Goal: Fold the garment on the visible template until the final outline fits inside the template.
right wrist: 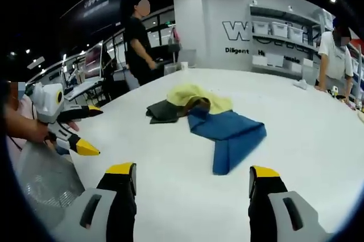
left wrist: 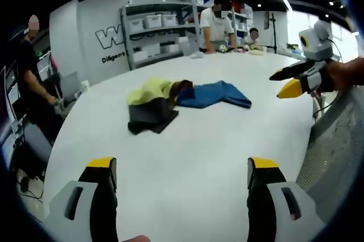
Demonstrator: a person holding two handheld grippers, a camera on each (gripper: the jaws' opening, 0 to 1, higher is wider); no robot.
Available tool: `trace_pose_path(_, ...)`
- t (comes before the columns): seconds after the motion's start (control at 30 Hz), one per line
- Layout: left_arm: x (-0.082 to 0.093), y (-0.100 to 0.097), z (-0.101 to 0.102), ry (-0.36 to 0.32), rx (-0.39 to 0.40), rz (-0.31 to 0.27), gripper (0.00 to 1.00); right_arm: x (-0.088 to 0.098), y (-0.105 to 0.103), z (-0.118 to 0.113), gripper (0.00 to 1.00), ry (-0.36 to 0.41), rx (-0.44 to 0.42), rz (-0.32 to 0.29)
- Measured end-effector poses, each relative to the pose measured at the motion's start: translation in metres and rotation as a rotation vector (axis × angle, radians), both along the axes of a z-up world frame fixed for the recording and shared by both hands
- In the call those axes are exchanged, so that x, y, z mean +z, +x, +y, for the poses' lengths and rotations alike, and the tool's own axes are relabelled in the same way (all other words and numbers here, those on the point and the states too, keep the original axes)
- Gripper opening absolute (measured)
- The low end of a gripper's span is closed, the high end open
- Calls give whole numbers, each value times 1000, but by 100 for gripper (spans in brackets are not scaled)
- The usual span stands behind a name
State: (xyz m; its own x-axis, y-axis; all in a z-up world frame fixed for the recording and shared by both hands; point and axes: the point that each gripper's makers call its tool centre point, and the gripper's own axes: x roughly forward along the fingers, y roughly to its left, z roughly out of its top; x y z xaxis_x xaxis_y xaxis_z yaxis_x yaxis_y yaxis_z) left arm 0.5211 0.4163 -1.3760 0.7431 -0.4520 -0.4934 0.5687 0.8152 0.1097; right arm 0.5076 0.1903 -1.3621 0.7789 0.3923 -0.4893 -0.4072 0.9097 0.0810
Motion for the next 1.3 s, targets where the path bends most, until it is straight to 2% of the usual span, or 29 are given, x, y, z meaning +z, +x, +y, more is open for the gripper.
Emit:
trace_pose_path(0.33,0,2,-2,-36,8,5,90,1,-1,0,76,-14,3,-9)
trace_pose_path(0.67,3,1,-6,-36,-16,-5,88,-2,-2,4,69,-47,31,-4)
trace_pose_path(0.8,1,1,-6,-41,-12,10,88,-1,-2,2,66,-59,31,-4)
trace_pose_path(0.97,1,7,-6,-50,-5,3,86,-6,3,-3,66,-55,10,14)
trace_pose_path(1.13,-7,14,-14,-36,-40,17,85,-7,11,-7,65,-66,-4,17)
trace_pose_path(1.3,-6,22,-17,-41,-60,14,85,-12,16,-6,64,-83,6,26)
